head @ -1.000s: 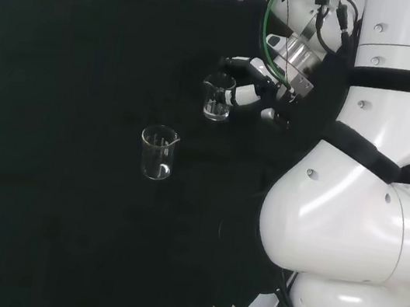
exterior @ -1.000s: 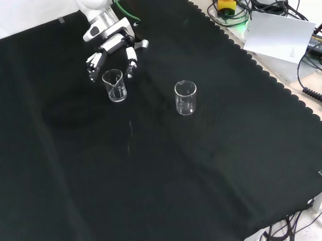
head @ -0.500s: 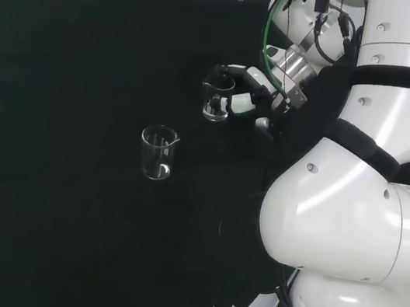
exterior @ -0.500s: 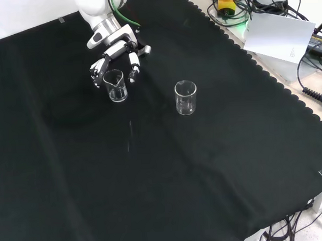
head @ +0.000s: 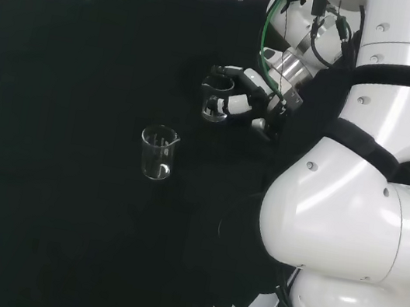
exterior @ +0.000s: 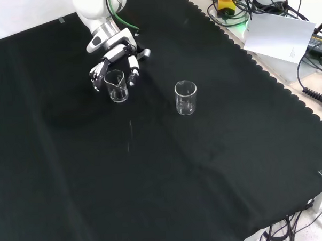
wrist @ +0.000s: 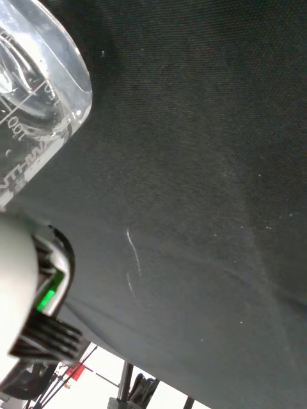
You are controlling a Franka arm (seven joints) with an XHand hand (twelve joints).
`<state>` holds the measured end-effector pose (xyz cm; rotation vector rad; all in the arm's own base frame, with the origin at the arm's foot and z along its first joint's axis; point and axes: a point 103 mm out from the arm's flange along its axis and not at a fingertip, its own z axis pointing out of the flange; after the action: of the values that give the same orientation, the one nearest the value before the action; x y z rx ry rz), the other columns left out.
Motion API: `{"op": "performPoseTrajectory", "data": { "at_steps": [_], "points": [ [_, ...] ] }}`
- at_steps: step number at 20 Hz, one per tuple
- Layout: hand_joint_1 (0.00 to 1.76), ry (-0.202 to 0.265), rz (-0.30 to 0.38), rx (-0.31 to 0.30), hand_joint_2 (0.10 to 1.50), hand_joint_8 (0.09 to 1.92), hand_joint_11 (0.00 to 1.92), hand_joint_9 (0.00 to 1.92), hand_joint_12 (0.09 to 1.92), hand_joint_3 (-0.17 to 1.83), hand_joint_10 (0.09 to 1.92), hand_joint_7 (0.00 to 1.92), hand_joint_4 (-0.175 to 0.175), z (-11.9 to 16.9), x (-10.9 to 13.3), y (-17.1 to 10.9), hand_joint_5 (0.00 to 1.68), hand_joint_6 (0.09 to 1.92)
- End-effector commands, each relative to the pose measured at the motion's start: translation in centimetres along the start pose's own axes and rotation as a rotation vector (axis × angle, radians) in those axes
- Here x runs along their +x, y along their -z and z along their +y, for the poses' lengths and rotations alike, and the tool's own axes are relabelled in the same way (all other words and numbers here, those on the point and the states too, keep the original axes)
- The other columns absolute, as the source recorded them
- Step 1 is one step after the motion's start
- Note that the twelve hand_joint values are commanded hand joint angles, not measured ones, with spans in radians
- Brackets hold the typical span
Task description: Pick up the beaker on the right.
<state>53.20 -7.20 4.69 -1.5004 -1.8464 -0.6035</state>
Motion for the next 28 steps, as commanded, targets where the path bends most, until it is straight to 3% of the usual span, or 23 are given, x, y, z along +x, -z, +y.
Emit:
{"op": "performPoseTrajectory", "data": {
  "at_steps": [1,11,17,19,21,22,24,28],
  "points": [
    [0.97,-0.011,0.034,-0.016,0.50,0.69,0.01,0.43,1.40,0.68,0.58,0.32,-0.021,0.4,-0.3,-0.5,0.49,0.09],
    [0.99,-0.023,0.087,-0.037,0.51,0.70,0.05,0.47,1.39,0.66,0.58,0.36,-0.021,0.9,-0.3,-0.8,0.54,0.12],
    [1.03,-0.042,0.099,-0.020,0.53,0.68,0.10,0.55,1.37,0.66,0.54,0.43,-0.012,1.1,-0.5,-1.0,0.46,0.62],
    [1.13,-0.059,0.089,-0.026,0.56,0.69,0.18,0.62,1.35,0.70,0.55,0.53,0.006,1.2,-0.4,-0.9,0.60,0.82],
    [1.17,-0.091,0.050,-0.068,0.74,0.73,0.47,0.80,1.25,0.55,0.56,0.73,-0.096,1.2,-0.2,-0.6,0.92,0.90],
    [1.20,-0.107,0.027,-0.099,0.80,0.76,0.67,0.91,1.15,0.48,0.57,0.89,-0.067,1.1,-0.1,-0.4,1.02,0.90],
    [1.33,-0.109,0.002,-0.157,0.88,0.78,0.93,1.09,0.97,0.29,0.54,1.09,-0.109,1.0,0.3,0.0,1.13,0.88],
    [1.43,-0.054,-0.035,-0.225,0.66,0.46,1.11,1.38,0.79,0.56,0.30,1.43,-0.167,0.8,1.2,1.4,1.29,0.62]
  ]
}}
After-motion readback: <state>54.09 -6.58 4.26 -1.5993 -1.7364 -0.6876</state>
